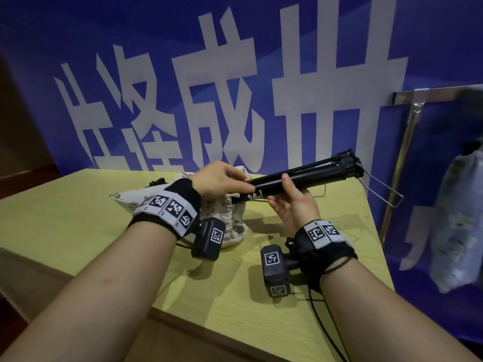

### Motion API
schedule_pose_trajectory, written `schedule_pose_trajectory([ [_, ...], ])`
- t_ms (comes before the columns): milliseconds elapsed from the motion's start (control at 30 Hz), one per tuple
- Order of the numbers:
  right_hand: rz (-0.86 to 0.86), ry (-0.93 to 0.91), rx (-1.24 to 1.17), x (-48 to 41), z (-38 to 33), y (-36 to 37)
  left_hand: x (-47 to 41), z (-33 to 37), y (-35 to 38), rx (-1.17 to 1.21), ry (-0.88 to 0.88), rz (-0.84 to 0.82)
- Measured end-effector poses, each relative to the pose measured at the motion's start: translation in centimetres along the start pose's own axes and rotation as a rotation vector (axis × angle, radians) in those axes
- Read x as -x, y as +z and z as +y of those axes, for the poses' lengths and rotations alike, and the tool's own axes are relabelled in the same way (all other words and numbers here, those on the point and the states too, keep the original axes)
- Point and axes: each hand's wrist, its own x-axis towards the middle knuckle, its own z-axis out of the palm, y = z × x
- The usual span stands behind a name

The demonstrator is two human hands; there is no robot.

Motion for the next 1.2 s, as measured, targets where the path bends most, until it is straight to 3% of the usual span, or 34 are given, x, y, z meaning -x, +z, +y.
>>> schedule_pose_trajectory([
  [100,-0.020,-0.004,-0.025,0.0,-0.1,0.0,-0.5,0.6,1.0,-0.157,-0.026,-0.053],
  [300,-0.052,0.059,-0.036,0.0,-0.1,0.0,-0.5,-0.7,1.4,-0.253,0.019,0.095],
  [533,0.349,-0.042,0.018,-1.4,-0.5,-1.1,-0.2,-3.4,-0.3,-0.306,-0.071,0.202],
  [700,0.497,-0.194,0.360,-1.1,-0.1,-1.3,0.2,-4.9,-0.3,-0.353,-0.110,0.247],
  [833,0.476,-0.270,0.487,-1.1,-0.2,-1.4,0.5,-5.9,-0.3,-0.389,-0.133,0.260],
  [1067,0.313,-0.181,0.575,-0.8,0.0,-0.7,0.6,-6.2,-0.3,-0.413,-0.096,0.203],
  [1200,0.281,-0.081,0.346,-1.9,0.4,-1.5,0.4,-6.1,0.1,-0.417,-0.084,0.150],
])
